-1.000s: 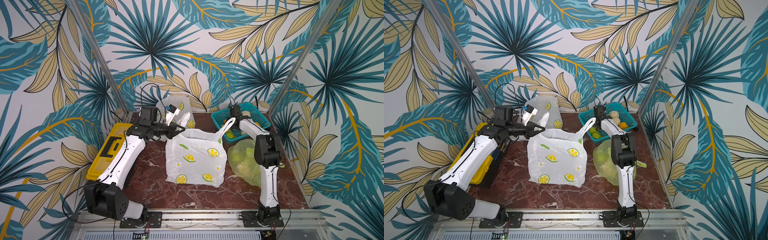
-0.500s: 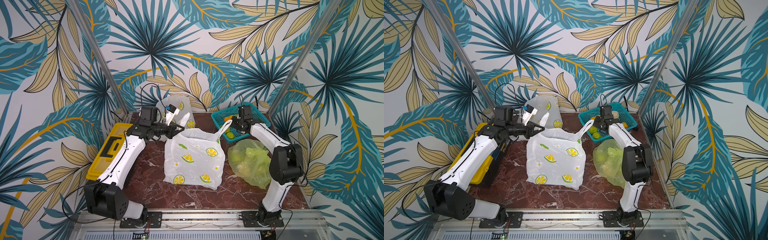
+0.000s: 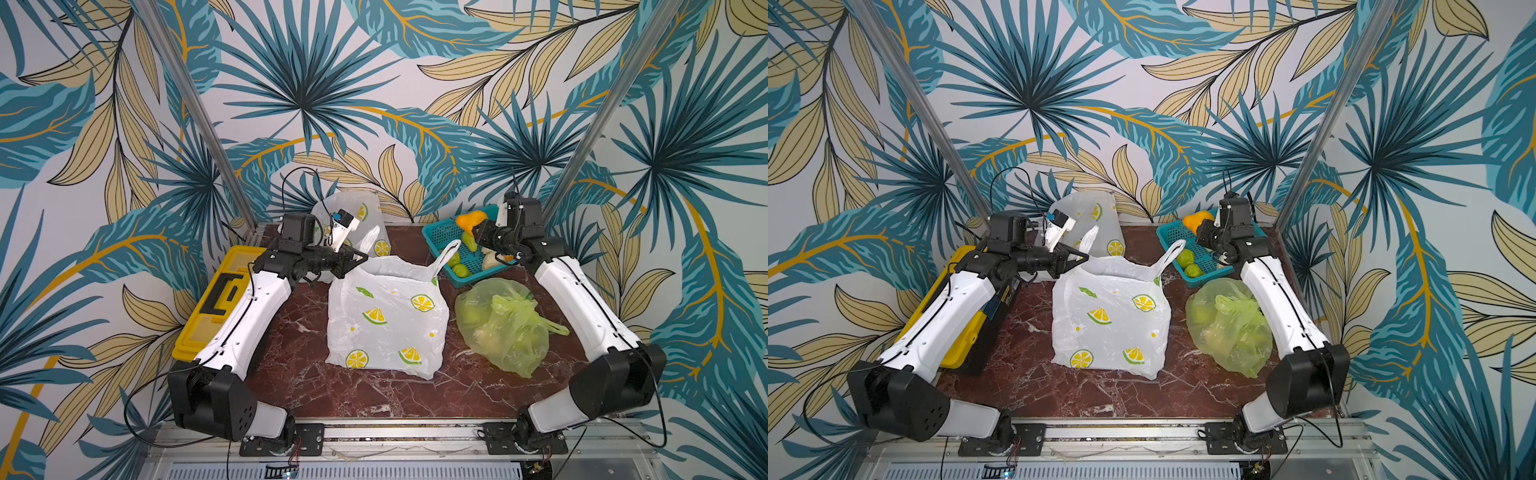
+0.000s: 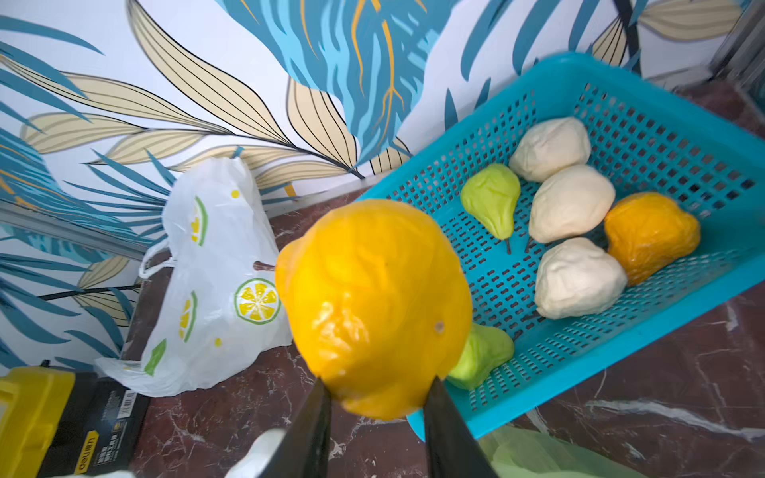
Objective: Place the pears into plastic bags & tie knots
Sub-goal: Pick up the pear from the basket, then place the pear in the plastic bag.
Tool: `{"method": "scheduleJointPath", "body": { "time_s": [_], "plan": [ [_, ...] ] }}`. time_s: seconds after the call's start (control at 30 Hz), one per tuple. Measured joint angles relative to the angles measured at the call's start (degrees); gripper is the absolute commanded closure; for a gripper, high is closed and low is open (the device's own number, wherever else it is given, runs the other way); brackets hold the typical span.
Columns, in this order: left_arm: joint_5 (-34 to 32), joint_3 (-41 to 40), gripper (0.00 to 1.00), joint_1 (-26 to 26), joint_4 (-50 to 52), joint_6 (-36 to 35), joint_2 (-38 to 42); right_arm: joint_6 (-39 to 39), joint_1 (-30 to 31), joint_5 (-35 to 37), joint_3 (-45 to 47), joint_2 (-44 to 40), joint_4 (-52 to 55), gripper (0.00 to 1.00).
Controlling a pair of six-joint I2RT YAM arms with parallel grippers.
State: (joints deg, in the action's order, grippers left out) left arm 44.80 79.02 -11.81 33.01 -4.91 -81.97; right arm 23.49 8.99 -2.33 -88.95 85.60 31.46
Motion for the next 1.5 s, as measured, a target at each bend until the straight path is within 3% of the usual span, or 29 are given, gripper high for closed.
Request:
{"method": "scheduleJointPath", "body": {
  "time_s": [0.17,0.4,0.5,0.7,0.83,1.0,1.07,1.17,1.33,1.5],
  "plan": [
    [-0.02,2.38,1.00,-1.97,-0.24,-0.96,-2.29,-1.70,2.84,-2.95,-3.65,-4.22,6.19,0.83],
    [-0.35,6.38,1.00,-5.18,-0.20,-1.73,-5.49,-0.63,15.61,-9.97,-3.61,-3.91,11.26,0.83],
    [-0.48,7.58,1.00,-6.45,-0.31,-1.75,-5.70,3.15,19.67,-12.83,0.33,-3.74,9.20,0.84],
    [-0.44,8.24,1.00,-8.41,-0.48,-1.68,-5.68,13.66,22.23,-14.73,12.41,-2.60,0.70,0.86],
    [-0.26,8.24,1.00,-8.81,-1.16,-1.27,-5.70,18.29,22.51,-14.86,16.24,0.39,-3.80,0.79],
    [-2.69,6.67,1.00,-8.07,-2.16,-0.61,-5.70,16.76,19.39,-14.80,13.18,1.11,-3.69,0.57],
    [-4.22,5.42,1.00,-7.26,-2.21,-0.15,-5.88,14.56,15.89,-13.55,9.46,1.09,-2.34,0.43],
    [-6.36,4.07,1.00,-6.47,-2.21,0.00,-6.56,11.63,9.14,-9.86,5.60,1.42,-2.25,0.32],
    [-8.59,3.19,1.00,-5.40,-2.16,0.26,-7.32,9.53,0.11,-2.49,0.81,9.40,-3.58,0.29],
    [-9.66,1.90,1.00,-3.28,-2.47,1.49,-6.58,9.38,-3.52,2.78,-4.00,23.45,-4.55,0.28]
  ]
}}
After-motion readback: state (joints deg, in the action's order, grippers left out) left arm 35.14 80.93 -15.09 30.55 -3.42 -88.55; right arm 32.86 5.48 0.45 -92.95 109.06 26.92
